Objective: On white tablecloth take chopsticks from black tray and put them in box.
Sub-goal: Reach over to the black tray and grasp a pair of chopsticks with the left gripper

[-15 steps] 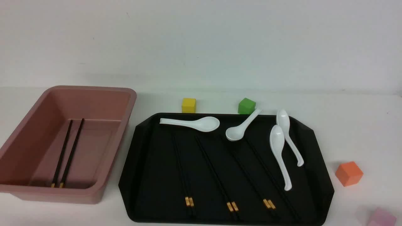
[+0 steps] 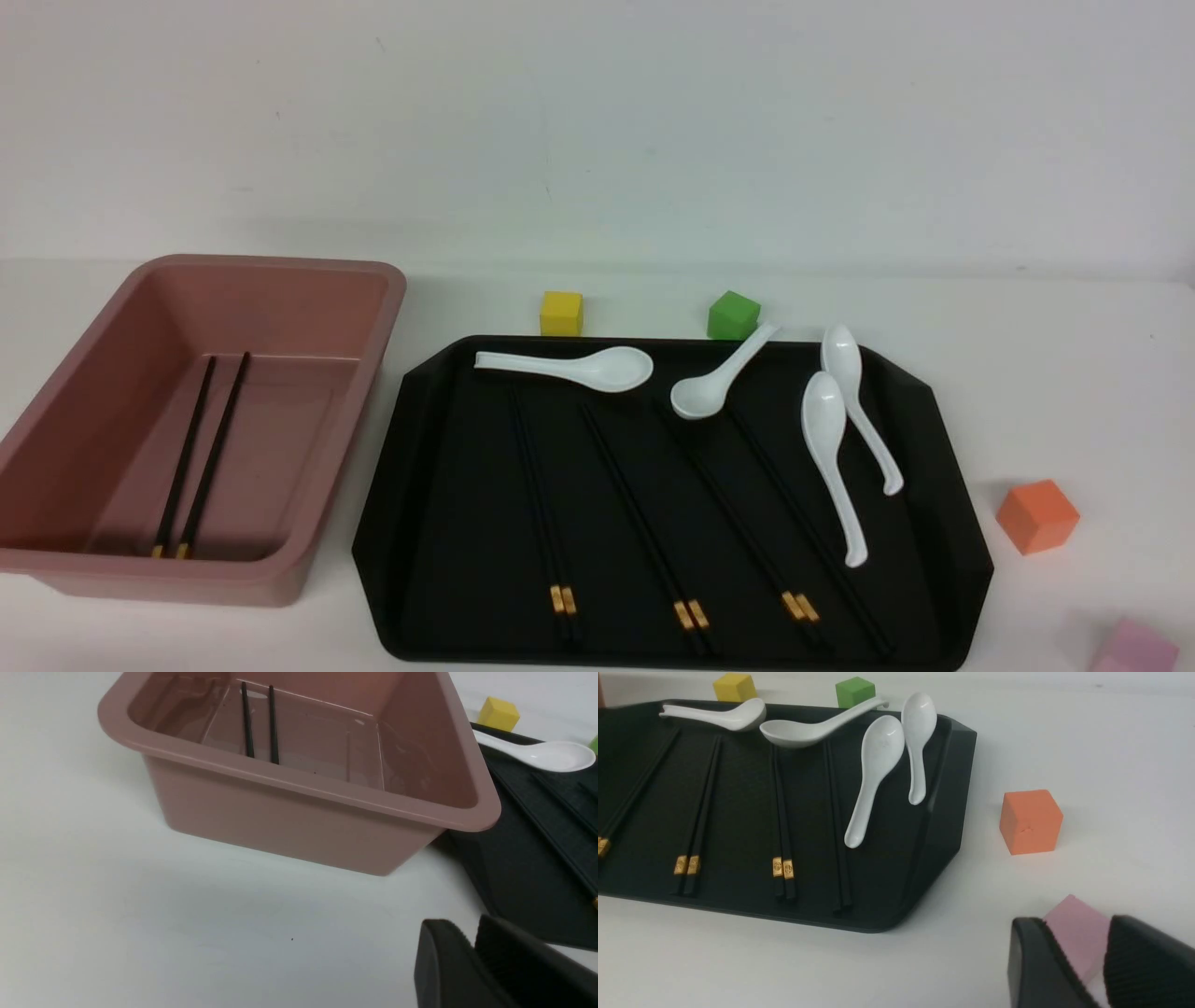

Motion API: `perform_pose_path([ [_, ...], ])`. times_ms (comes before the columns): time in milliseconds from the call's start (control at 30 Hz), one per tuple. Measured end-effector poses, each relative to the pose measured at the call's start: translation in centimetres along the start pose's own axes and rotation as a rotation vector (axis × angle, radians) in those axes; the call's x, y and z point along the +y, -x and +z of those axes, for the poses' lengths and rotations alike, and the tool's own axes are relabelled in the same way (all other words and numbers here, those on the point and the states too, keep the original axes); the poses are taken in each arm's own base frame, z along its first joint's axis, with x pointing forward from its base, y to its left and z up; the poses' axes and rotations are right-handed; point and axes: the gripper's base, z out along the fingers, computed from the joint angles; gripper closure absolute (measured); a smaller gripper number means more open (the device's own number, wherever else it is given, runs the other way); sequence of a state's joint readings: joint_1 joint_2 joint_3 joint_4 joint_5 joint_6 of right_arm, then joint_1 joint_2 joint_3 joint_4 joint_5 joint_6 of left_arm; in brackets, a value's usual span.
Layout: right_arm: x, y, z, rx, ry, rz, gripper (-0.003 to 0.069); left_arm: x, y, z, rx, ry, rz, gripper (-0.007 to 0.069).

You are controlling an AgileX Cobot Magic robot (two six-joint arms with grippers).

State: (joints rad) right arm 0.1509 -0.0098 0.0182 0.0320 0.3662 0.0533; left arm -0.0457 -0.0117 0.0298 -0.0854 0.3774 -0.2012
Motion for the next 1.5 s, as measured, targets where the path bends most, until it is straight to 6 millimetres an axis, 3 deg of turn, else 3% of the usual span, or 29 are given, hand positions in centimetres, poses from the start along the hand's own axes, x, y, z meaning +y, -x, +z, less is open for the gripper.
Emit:
perform_pose_path([
  [133, 0.0, 0.0, 0.0, 0.0, 0.0, 0.0, 0.0417, -0.1, 0.1, 0.0, -0.008, -0.015, -0.063, 0.0511],
  [233, 0.0, 0.0, 0.0, 0.0, 0.0, 0.0, 0.0417, -0.8, 0.1, 0.0, 0.002, -0.089, -0.397, 0.0511],
  [333, 0.0, 0.0, 0.0, 0.0, 0.0, 0.0, 0.0417, -1.6, 0.3, -0.2, 0.042, -0.183, -0.839, 0.0506],
  [433, 0.0, 0.0, 0.0, 0.0, 0.0, 0.0, 0.0417, -2.1, 0.6, -0.3, 0.067, -0.248, -1.119, 0.0501],
  [533, 0.0, 0.0, 0.0, 0.0, 0.0, 0.0, 0.0417, -2.1, 1.4, -0.3, 0.02, -0.295, -1.294, 0.0498],
  [667, 0.0, 0.0, 0.0, 0.0, 0.0, 0.0, 0.0417, -1.7, 2.6, -0.6, -0.095, -0.336, -1.398, 0.0498],
  [867, 0.0, 0.0, 0.0, 0.0, 0.0, 0.0, 0.0417, -3.6, 9.4, -3.9, -0.261, -0.462, -1.17, 0.0544],
  [933, 0.0, 0.0, 0.0, 0.0, 0.0, 0.0, 0.0417, -5.2, 12.2, -3.8, -0.177, -0.433, -1.004, 0.0605],
  [1033, 0.0, 0.0, 0.0, 0.0, 0.0, 0.0, 0.0417, -7.5, 14.3, -1.5, 0.159, -0.344, -0.739, 0.0637],
  [1133, 0.0, 0.0, 0.0, 0.0, 0.0, 0.0, 0.0417, -8.4, 15.1, 1.3, 0.482, -0.243, -0.582, 0.0637],
  [1233, 0.0, 0.0, 0.0, 0.0, 0.0, 0.0, 0.0417, -8.5, 15.4, 5.8, 0.866, -0.117, -0.438, 0.0637],
  [1367, 0.0, 0.0, 0.0, 0.0, 0.0, 0.0, 0.0417, -9.4, 15.5, 8.4, 1.023, -0.104, -0.394, 0.0637],
  [1500, 0.0, 0.0, 0.0, 0.0, 0.0, 0.0, 0.0417, -13.1, 14.4, 10.0, 1.095, -0.12, -0.342, 0.0637],
])
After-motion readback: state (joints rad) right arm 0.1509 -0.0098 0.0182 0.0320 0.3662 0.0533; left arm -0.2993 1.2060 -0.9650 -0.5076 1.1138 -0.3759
